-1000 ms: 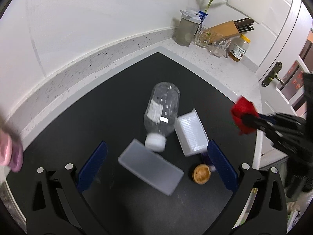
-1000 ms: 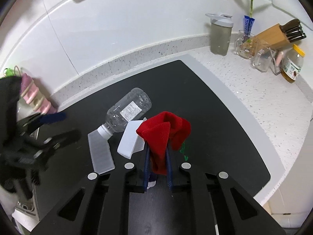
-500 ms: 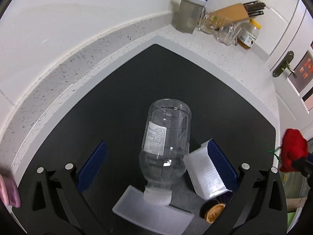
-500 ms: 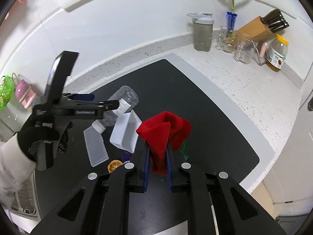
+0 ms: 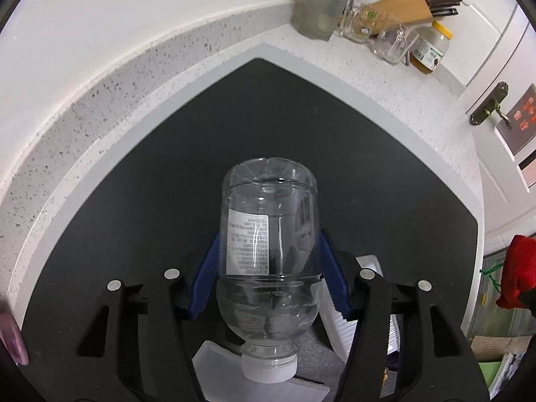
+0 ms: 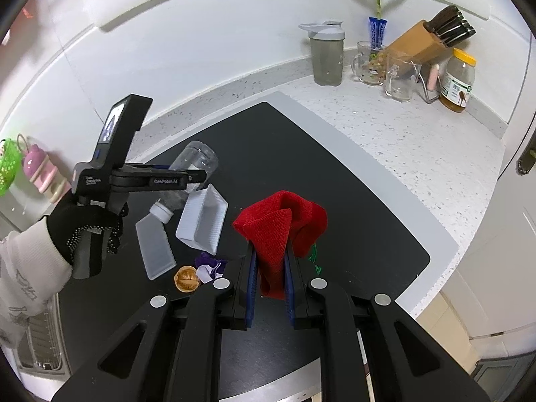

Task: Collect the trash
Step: 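Grasp the clear plastic bottle with the left tool while the right tool holds the red cloth, then carry bottle and red cloth to the pink bin and open both tools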

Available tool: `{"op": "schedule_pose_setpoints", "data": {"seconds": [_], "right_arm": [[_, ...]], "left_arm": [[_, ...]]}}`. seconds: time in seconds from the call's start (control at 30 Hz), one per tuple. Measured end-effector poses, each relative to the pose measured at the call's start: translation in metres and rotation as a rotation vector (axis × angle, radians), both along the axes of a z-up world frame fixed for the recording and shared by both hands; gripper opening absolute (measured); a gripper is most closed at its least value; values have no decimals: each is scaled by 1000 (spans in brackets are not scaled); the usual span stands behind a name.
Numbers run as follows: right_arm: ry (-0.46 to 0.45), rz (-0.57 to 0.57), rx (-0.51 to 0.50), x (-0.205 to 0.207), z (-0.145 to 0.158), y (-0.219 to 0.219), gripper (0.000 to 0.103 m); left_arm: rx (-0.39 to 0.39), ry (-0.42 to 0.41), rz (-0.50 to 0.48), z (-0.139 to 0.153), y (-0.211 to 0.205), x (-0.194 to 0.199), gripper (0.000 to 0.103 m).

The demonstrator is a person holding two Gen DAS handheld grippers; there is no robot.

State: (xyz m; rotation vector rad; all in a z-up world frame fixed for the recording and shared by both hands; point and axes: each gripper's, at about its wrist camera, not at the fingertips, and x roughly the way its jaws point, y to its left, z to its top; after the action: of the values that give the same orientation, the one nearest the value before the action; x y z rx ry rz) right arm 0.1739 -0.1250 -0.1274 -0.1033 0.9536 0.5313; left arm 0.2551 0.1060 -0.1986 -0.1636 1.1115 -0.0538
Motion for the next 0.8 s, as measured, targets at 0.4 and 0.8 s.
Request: {"op": "schedule_pose_setpoints", "data": {"seconds": [0.4, 0.8], "right_arm": [[-64, -27, 18, -18, 26, -27, 14], [-138, -157, -19, -77, 47, -118, 14]], "left_arm": [[9, -182, -51, 92, -19, -41, 58], [-48, -292, -235, 148, -116, -118, 58]]}}
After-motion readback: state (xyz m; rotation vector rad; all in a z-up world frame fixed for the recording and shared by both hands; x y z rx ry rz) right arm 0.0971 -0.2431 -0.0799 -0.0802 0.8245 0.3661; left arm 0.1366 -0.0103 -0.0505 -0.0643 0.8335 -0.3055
